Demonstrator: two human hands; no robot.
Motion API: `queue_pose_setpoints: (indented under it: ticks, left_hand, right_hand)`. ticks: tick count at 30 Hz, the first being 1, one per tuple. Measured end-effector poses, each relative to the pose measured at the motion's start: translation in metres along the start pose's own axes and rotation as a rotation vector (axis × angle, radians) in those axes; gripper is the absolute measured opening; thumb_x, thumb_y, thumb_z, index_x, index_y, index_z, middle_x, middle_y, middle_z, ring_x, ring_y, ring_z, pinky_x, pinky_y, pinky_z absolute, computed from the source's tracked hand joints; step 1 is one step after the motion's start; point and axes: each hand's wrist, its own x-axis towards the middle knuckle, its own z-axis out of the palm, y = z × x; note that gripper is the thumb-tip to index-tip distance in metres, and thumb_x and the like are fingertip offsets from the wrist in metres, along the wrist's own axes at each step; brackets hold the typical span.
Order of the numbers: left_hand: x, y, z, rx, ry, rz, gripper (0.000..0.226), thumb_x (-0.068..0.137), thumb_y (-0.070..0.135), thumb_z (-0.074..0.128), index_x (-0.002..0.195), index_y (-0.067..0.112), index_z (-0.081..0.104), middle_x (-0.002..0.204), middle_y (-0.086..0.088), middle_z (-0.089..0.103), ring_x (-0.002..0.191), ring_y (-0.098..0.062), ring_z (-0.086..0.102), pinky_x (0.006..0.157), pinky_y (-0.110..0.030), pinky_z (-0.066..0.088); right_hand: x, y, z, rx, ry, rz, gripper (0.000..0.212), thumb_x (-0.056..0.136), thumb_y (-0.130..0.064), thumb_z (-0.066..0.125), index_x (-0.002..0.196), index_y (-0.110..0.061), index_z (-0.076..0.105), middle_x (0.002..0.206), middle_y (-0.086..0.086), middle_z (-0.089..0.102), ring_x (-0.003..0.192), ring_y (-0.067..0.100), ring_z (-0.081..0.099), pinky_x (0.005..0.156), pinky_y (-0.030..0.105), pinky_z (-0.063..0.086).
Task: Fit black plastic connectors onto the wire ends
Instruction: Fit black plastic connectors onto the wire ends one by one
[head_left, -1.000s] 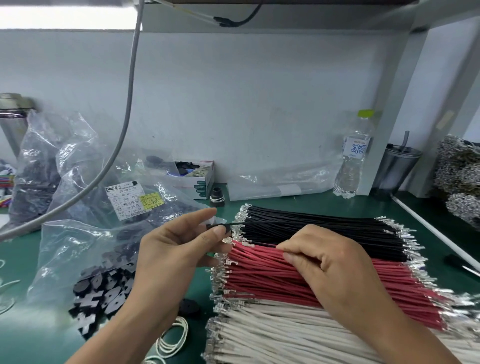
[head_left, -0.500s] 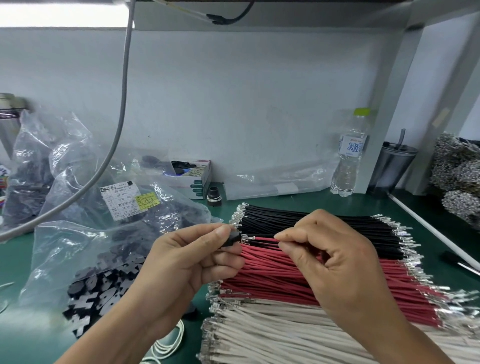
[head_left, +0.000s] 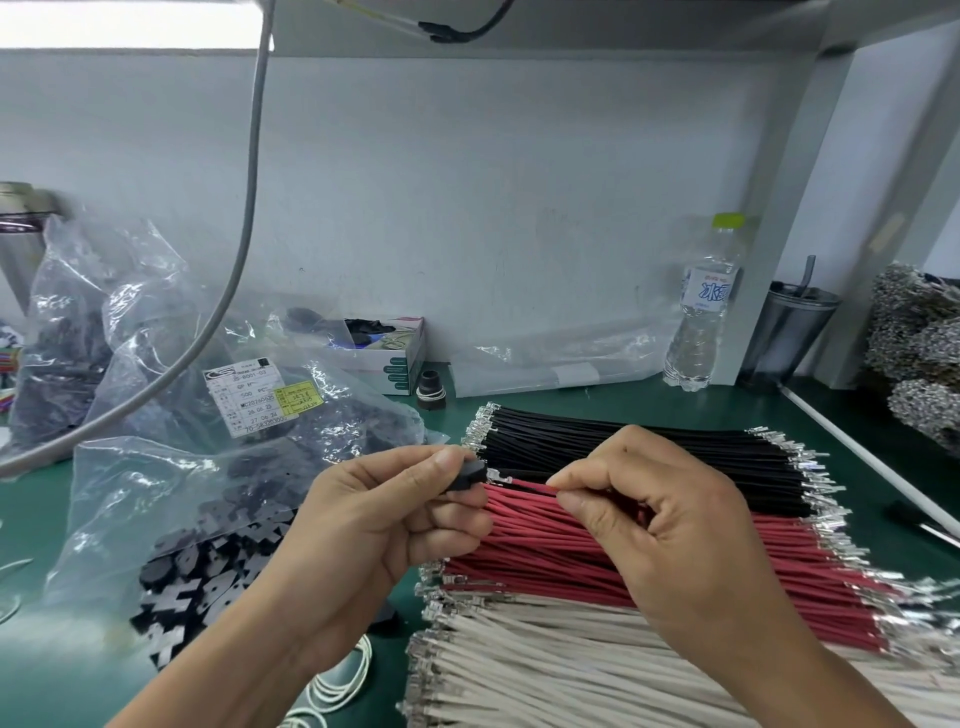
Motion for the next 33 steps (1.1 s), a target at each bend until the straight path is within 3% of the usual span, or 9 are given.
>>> queue_pose_setpoints:
  ticks: [4, 7, 9, 15, 19, 22, 26, 33]
  left_hand:
    - [-0.001, 0.001, 0.0, 0.078, -0.004, 0.028, 0.036, 0.077, 0.032, 0.087, 0.097, 0.002, 0.08, 0.09, -0.026, 0.075, 0.069, -0.026, 0.074, 0.061, -0.028, 0.061]
    - [-0.002, 0.0, 0.001, 0.143, 0.01, 0.036, 0.038, 0.076, 0.033, 0.091, 0.095, 0.002, 0.08, 0.089, -0.028, 0.075, 0.068, -0.027, 0.074, 0.06, -0.027, 0.06]
    - [-0.002, -0.001, 0.002, 0.139, 0.007, 0.033, 0.035, 0.075, 0.03, 0.085, 0.095, 0.001, 0.08, 0.089, -0.029, 0.075, 0.067, -0.027, 0.074, 0.059, -0.027, 0.06]
    - [-0.003, -0.006, 0.009, 0.049, 0.012, -0.013, 0.038, 0.072, 0.028, 0.08, 0.096, -0.001, 0.079, 0.089, -0.028, 0.075, 0.066, -0.026, 0.074, 0.056, -0.027, 0.06]
    - [-0.006, -0.006, 0.01, 0.32, 0.034, 0.195, 0.039, 0.064, 0.021, 0.088, 0.102, 0.021, 0.082, 0.095, -0.016, 0.078, 0.072, -0.026, 0.075, 0.058, -0.027, 0.059]
    - [-0.006, -0.007, 0.01, 0.512, 0.027, 0.322, 0.028, 0.068, 0.014, 0.086, 0.093, 0.025, 0.084, 0.081, -0.011, 0.077, 0.067, -0.025, 0.075, 0.059, -0.027, 0.059]
    - [-0.006, -0.007, 0.006, 0.57, 0.014, 0.295, 0.021, 0.073, 0.015, 0.084, 0.092, 0.025, 0.084, 0.069, -0.012, 0.076, 0.063, -0.024, 0.074, 0.06, -0.028, 0.059]
    - [-0.008, -0.008, 0.008, 0.505, -0.05, 0.261, 0.019, 0.073, 0.018, 0.083, 0.092, 0.021, 0.084, 0.069, -0.015, 0.075, 0.061, -0.026, 0.074, 0.056, -0.025, 0.057]
  right_hand:
    - [-0.001, -0.002, -0.002, -0.08, 0.008, -0.048, 0.011, 0.09, -0.022, 0.073, 0.089, -0.033, 0.076, 0.088, -0.015, 0.064, 0.083, 0.012, 0.065, 0.065, 0.025, 0.05]
    - [0.001, -0.006, -0.004, -0.302, 0.049, -0.189, 0.009, 0.093, -0.025, 0.067, 0.091, -0.029, 0.076, 0.085, -0.017, 0.06, 0.077, 0.007, 0.061, 0.059, 0.024, 0.05]
    - [0.001, -0.006, -0.004, -0.386, 0.073, -0.263, 0.011, 0.092, -0.024, 0.066, 0.091, -0.024, 0.077, 0.086, -0.016, 0.06, 0.076, 0.006, 0.059, 0.057, 0.027, 0.051]
    - [-0.002, -0.008, 0.004, -0.299, 0.05, -0.208, 0.012, 0.095, -0.027, 0.062, 0.093, -0.025, 0.073, 0.088, -0.017, 0.058, 0.078, 0.005, 0.058, 0.063, 0.024, 0.049]
    - [-0.002, -0.006, 0.003, -0.238, 0.018, -0.095, 0.01, 0.093, -0.03, 0.062, 0.092, -0.033, 0.071, 0.089, -0.021, 0.058, 0.083, 0.002, 0.059, 0.067, 0.019, 0.047]
    - [-0.002, -0.005, 0.003, -0.178, -0.012, -0.068, 0.009, 0.092, -0.033, 0.062, 0.092, -0.034, 0.072, 0.089, -0.02, 0.059, 0.085, 0.004, 0.061, 0.069, 0.019, 0.046]
    - [-0.002, -0.006, 0.003, -0.169, -0.034, -0.07, 0.007, 0.089, -0.035, 0.066, 0.087, -0.032, 0.072, 0.085, -0.019, 0.058, 0.082, 0.004, 0.06, 0.068, 0.02, 0.046]
    - [-0.003, -0.008, 0.005, -0.095, -0.055, -0.084, 0.009, 0.088, -0.03, 0.067, 0.084, -0.025, 0.073, 0.082, -0.016, 0.059, 0.079, 0.009, 0.062, 0.067, 0.027, 0.049]
